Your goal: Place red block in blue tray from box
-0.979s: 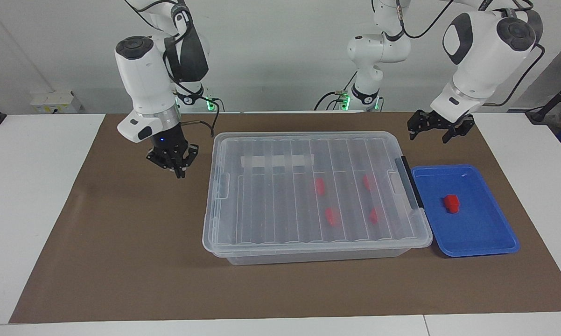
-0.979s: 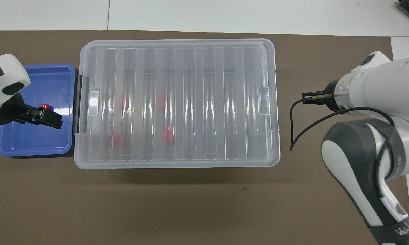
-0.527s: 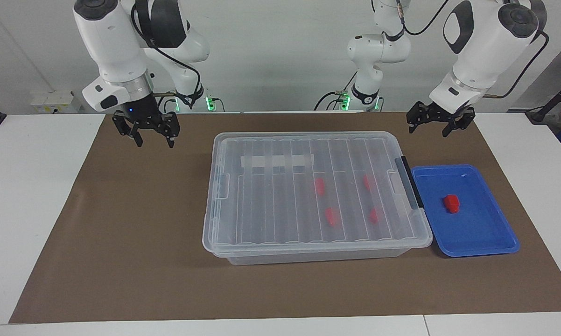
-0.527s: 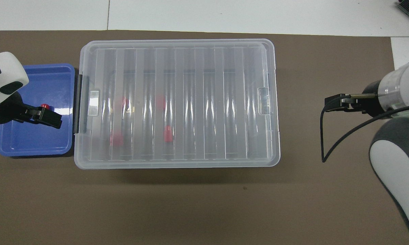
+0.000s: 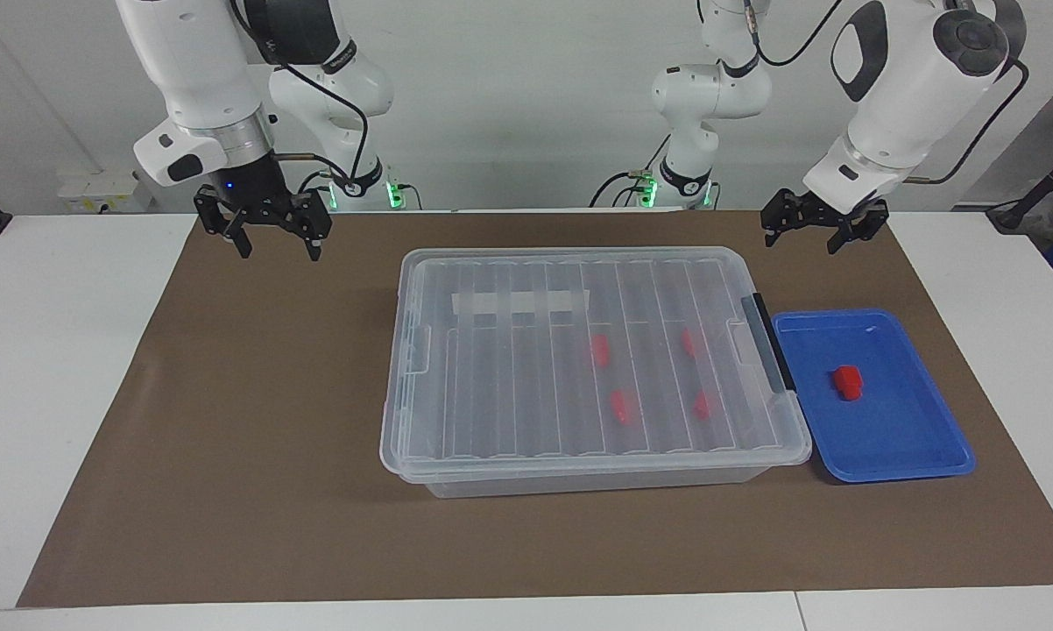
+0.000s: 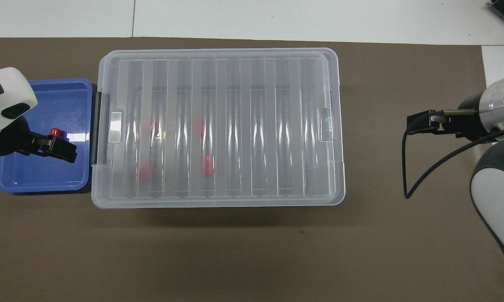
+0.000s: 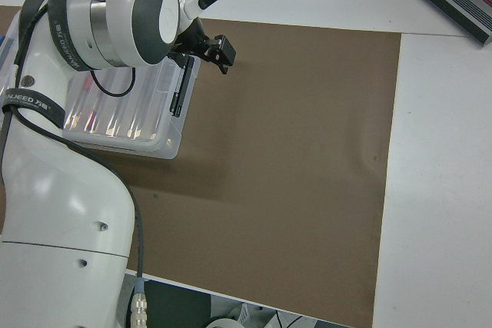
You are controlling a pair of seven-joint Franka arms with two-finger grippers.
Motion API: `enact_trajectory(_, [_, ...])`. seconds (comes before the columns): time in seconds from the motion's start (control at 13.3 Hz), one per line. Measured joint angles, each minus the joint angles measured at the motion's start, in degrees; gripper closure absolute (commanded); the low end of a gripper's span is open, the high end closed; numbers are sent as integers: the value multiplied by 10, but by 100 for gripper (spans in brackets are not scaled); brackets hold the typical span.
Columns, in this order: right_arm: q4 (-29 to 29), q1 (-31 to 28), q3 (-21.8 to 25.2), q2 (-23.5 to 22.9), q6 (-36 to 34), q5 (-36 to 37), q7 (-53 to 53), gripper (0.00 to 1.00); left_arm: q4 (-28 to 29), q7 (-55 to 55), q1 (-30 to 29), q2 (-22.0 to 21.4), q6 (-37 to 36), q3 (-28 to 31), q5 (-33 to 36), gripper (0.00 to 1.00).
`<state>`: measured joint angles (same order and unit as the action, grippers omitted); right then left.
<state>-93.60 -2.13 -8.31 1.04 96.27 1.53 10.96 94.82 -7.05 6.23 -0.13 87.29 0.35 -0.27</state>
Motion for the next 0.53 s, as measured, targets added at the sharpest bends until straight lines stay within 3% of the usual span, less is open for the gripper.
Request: enact_trajectory(0.53, [5, 0, 0, 0, -2, 0, 0, 0, 0, 0, 0, -1, 1, 3, 0, 0])
